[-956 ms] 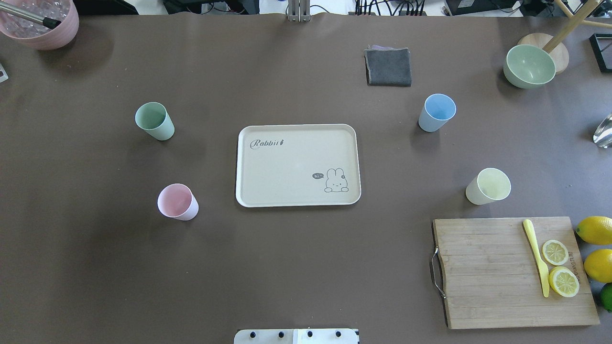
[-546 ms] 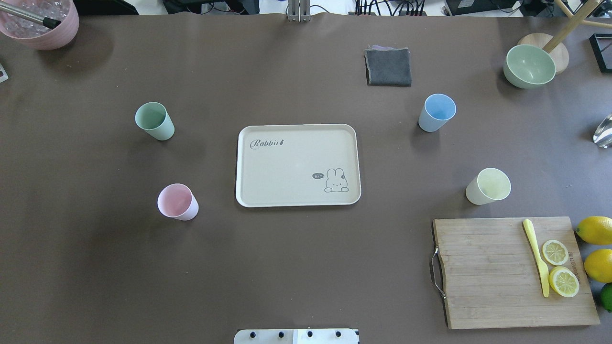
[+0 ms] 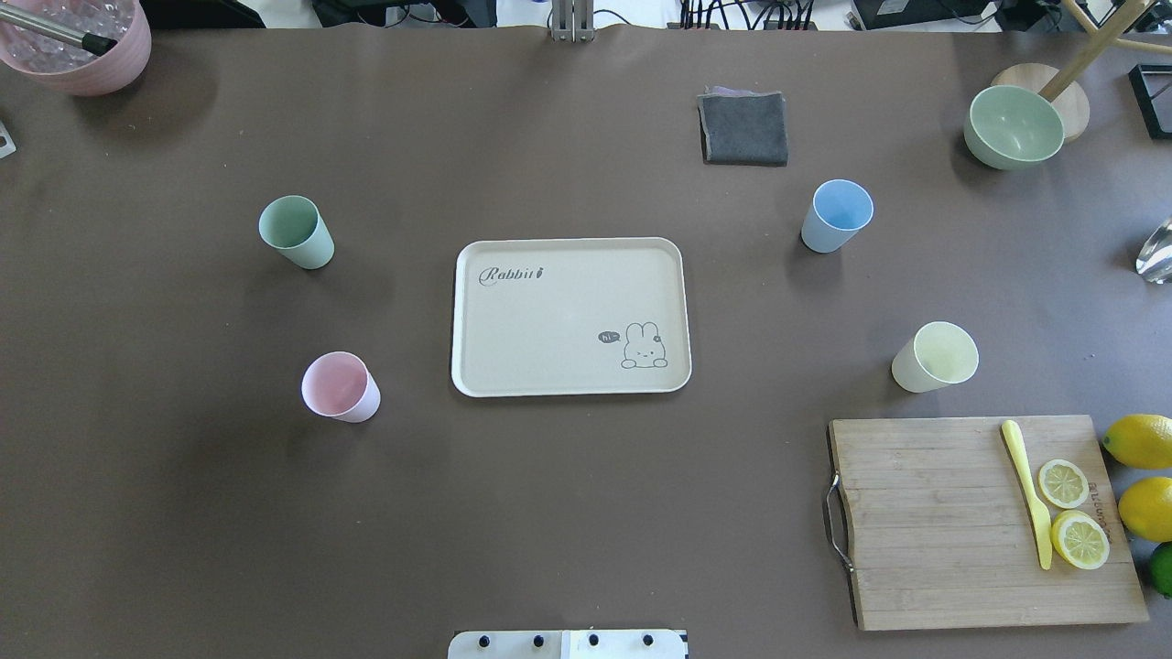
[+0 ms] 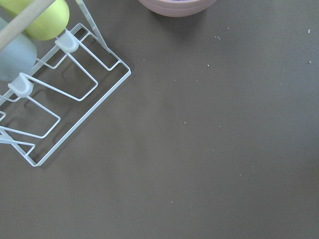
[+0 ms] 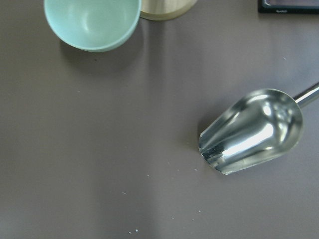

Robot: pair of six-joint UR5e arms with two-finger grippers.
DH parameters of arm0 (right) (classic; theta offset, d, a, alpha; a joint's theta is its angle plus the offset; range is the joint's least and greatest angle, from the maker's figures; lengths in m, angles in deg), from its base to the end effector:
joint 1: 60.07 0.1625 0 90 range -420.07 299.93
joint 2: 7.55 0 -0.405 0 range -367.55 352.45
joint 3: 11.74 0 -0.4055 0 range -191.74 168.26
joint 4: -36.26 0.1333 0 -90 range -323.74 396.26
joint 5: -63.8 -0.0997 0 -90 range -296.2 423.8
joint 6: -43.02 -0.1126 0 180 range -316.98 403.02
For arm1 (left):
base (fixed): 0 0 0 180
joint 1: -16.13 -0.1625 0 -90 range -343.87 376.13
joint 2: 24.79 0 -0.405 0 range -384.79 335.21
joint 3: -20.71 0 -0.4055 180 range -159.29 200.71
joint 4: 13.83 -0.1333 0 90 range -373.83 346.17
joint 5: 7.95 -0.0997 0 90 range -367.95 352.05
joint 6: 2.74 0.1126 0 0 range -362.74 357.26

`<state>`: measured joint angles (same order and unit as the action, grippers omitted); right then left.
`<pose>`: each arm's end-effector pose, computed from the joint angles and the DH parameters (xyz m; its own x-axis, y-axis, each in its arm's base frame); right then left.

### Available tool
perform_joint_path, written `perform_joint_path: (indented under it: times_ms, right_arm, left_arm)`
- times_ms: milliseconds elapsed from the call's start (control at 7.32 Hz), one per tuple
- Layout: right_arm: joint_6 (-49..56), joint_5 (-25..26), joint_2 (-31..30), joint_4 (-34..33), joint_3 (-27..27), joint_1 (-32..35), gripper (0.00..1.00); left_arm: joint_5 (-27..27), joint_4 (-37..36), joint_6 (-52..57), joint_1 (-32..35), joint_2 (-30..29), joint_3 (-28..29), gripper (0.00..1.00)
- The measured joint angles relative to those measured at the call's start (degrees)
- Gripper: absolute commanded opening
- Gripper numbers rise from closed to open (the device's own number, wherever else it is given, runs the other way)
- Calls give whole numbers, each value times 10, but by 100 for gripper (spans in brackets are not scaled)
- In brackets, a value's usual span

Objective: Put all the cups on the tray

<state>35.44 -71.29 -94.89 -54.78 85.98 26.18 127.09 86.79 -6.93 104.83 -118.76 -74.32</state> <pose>0.0188 -0.5313 0.5563 0.6994 -0.0296 0.7141 -0.0280 0.9972 0.0687 -0.0412 -0.5503 0.5446 0.7007 0.1841 -0.6893 0.0299 0.9577 0.2862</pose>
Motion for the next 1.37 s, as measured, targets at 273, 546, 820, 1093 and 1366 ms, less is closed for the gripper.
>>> perform_joint_path:
  times_ms: [273, 546, 820, 1093, 1366]
  right_arm:
    - [-28, -18, 22, 18, 33, -48, 100]
    - [-142, -4, 35, 105, 41, -122, 100]
    - [-232, 38, 33, 186, 43, -201, 100]
    - [-274, 54, 11, 205, 66, -257, 100]
    - [-286, 87, -29, 207, 95, -303, 99]
  left_arm:
    - [-1, 24, -78, -24, -3, -2, 98]
    - [1, 48, -109, -41, -5, -1, 98]
    - [-1, 48, -114, -47, -15, 4, 98]
    - [1, 49, -114, -48, -16, 1, 98]
    - [1, 53, -114, -48, -14, -5, 98]
